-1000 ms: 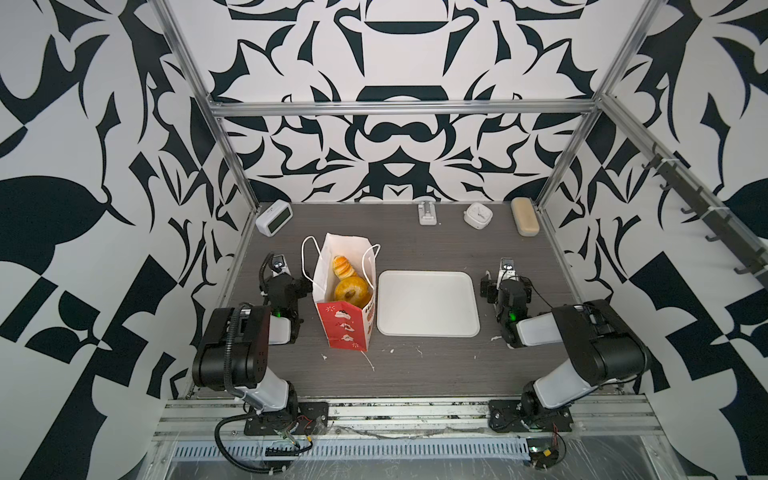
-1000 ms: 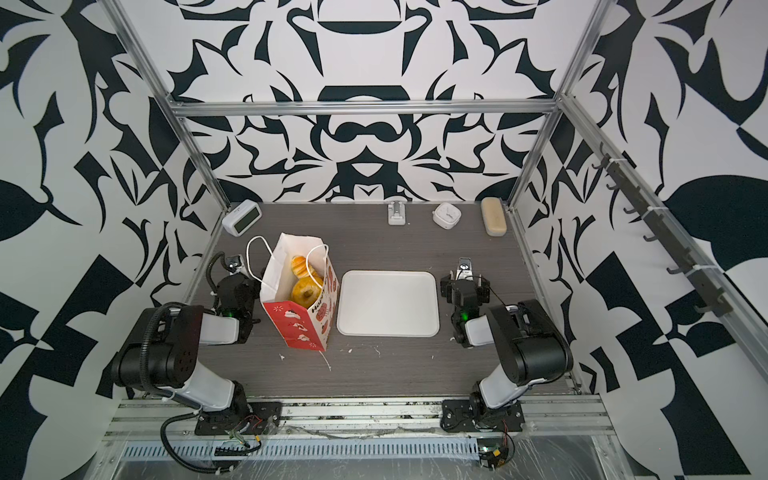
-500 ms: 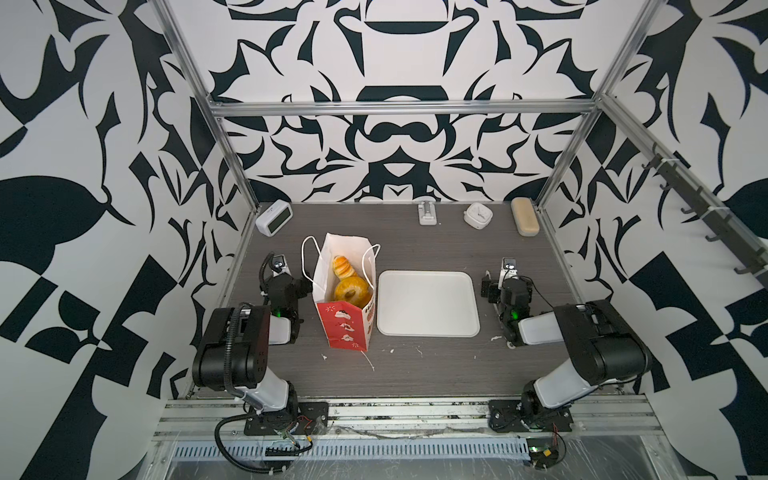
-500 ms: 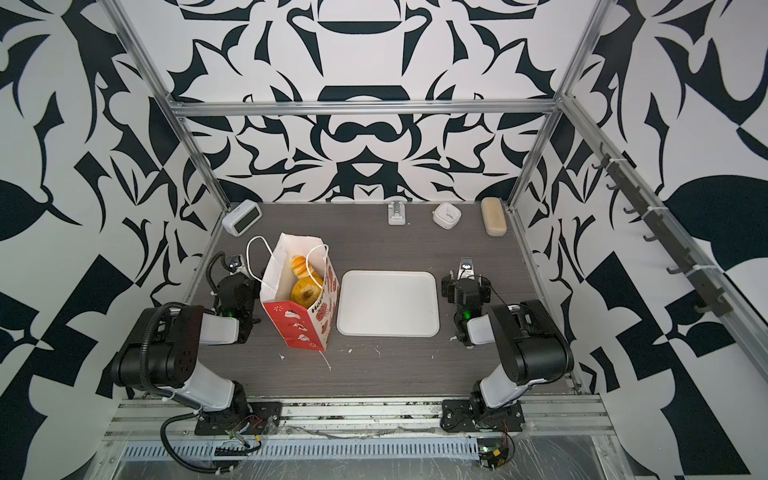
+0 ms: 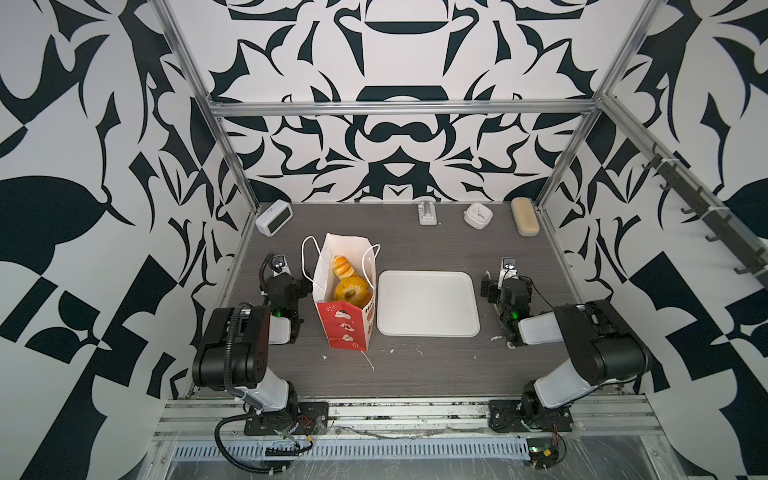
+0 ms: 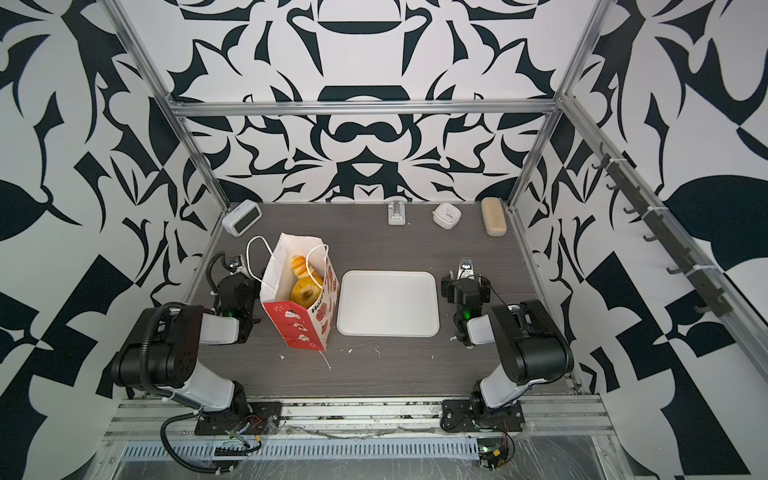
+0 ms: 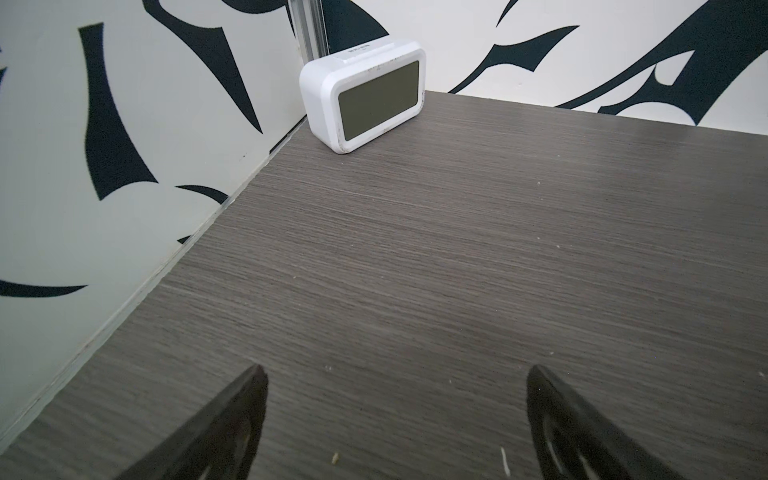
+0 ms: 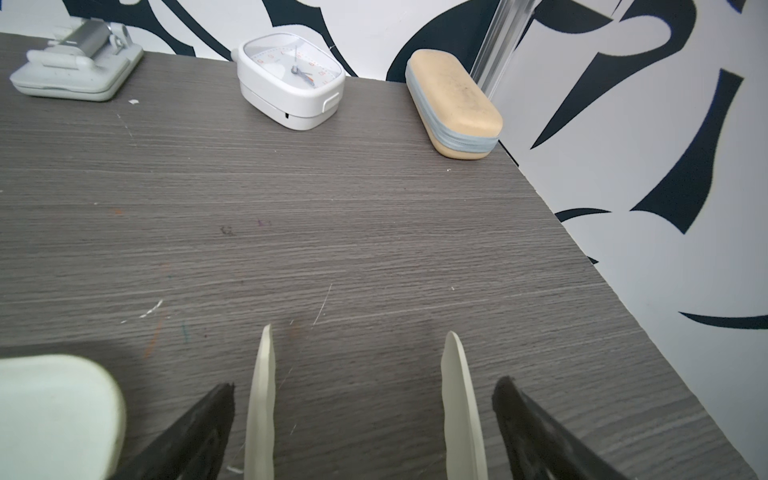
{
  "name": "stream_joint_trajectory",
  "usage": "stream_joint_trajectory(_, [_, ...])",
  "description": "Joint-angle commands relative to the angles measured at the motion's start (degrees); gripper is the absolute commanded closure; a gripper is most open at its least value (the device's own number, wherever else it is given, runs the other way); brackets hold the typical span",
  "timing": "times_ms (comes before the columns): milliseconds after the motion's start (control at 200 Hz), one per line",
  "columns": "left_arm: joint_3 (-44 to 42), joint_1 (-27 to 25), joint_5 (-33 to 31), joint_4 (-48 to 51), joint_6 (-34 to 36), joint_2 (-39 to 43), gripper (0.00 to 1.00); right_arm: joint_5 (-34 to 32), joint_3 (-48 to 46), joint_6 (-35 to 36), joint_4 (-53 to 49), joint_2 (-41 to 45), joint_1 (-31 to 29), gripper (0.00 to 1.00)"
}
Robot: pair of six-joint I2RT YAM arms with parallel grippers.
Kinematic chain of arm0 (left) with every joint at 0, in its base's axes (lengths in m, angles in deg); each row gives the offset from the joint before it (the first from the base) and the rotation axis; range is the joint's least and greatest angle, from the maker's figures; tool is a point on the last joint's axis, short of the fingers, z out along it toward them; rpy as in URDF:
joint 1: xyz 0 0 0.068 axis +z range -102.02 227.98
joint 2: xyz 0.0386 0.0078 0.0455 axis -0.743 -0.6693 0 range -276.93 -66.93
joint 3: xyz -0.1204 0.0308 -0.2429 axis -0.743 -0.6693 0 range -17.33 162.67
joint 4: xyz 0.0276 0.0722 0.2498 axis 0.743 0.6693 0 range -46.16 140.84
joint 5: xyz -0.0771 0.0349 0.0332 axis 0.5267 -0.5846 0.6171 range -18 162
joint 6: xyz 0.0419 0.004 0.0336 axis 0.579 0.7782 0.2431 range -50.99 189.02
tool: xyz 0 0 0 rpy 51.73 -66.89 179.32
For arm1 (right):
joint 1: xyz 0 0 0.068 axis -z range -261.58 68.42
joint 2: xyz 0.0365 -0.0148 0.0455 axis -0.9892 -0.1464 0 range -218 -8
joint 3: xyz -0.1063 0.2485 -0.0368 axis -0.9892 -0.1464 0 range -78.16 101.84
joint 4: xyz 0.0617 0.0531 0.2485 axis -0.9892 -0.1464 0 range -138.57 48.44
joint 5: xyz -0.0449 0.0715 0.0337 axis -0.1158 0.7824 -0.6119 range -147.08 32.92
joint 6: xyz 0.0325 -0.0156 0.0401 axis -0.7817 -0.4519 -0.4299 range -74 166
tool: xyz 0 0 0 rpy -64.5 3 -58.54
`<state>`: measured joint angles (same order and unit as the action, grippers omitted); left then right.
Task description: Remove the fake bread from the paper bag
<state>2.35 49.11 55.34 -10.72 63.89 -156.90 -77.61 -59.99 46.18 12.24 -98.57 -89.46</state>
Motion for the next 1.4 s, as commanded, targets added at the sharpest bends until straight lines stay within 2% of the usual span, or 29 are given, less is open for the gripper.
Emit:
stream_joint_trajectory(0, [0.9,0.2,-0.6,-0.8,-0.7,0.4,0.01,-0.2,1.2,-0.5,1.3,1.2,0.1,0.00])
stream_joint_trajectory(45, [1.0,0.3,-2.3,-0.5,-1.0,1.2,0.01,-1.4,1.3,-1.1,1.3,1.7,0.0,0.00])
stream_joint_trajectory(90, [1.4,0.3,-2.6,2.4,-1.4,3.6,0.01,-1.9,2.6,-1.4,-3.5,4.2,0.0,0.01])
stream_joint_trajectory(180, [4.8,0.2,-3.7,14.2,-1.5,11.0,0.00,-1.0,7.6,-1.4,-17.0,9.7,-0.1,0.01])
stream_joint_trajectory(220, [6.2,-0.1,-4.3,18.8,-1.2,14.8,0.00,-1.9,9.2,-1.3,-19.8,11.5,-0.3,0.01])
stream_joint_trajectory(310, [8.4,-1.5,-10.3,21.8,-1.5,24.5,0.00,-1.6,12.6,-3.5,-27.3,16.7,-1.3,0.00])
stream_joint_trajectory(385, [15.0,-2.3,-12.6,34.6,-5.1,31.9,0.01,-2.2,17.8,-6.7,-38.4,20.9,-2.6,0.00])
stream_joint_trajectory(465, [24.0,-2.7,-11.4,50.5,-11.7,37.1,0.04,-1.6,21.9,-8.2,-47.9,24.8,-4.6,0.01])
stream_joint_trajectory(575, [34.8,-3.3,-3.3,70.2,-18.5,41.1,0.08,1.3,25.2,-10.6,-58.0,29.7,-7.8,0.05])
stream_joint_trajectory(740, [44.8,-3.4,9.0,91.7,-20.1,46.7,0.14,6.5,28.3,-13.8,-70.7,34.2,-10.5,0.08])
stream_joint_trajectory(765, [46.1,-3.4,11.8,94.5,-20.2,47.2,0.14,7.0,28.6,-14.1,-72.4,34.7,-10.6,0.08])
stream_joint_trajectory(785, [47.0,-3.4,14.5,96.6,-20.3,47.4,0.18,7.6,28.9,-14.2,-73.6,34.9,-10.7,0.08])
stream_joint_trajectory(865, [50.0,-3.4,26.6,104.5,-20.8,47.5,0.19,8.8,29.6,-14.5,-77.7,35.5,-10.8,0.09])
stream_joint_trajectory(945, [50.6,-3.4,38.3,109.0,-20.7,47.3,0.20,8.8,29.1,-14.5,-79.0,35.8,-10.8,0.09])
stream_joint_trajectory(1010, [49.5,-3.4,42.3,111.1,-19.7,47.9,0.22,8.9,28.4,-14.8,-79.2,35.6,-10.8,0.09])
stream_joint_trajectory(1075, [48.4,-3.4,42.5,112.8,-17.6,48.5,0.23,8.9,27.8,-15.5,-78.9,35.0,-10.8,0.09])
stream_joint_trajectory(1135, [47.5,-3.5,42.2,113.5,-16.3,48.4,0.23,11.7,27.1,-16.1,-78.0,34.2,-10.8,0.09])
stream_joint_trajectory(1400, [46.2,-3.8,36.8,109.6,-17.5,43.4,0.30,14.2,24.8,-17.8,-75.6,31.6,-10.8,0.09])
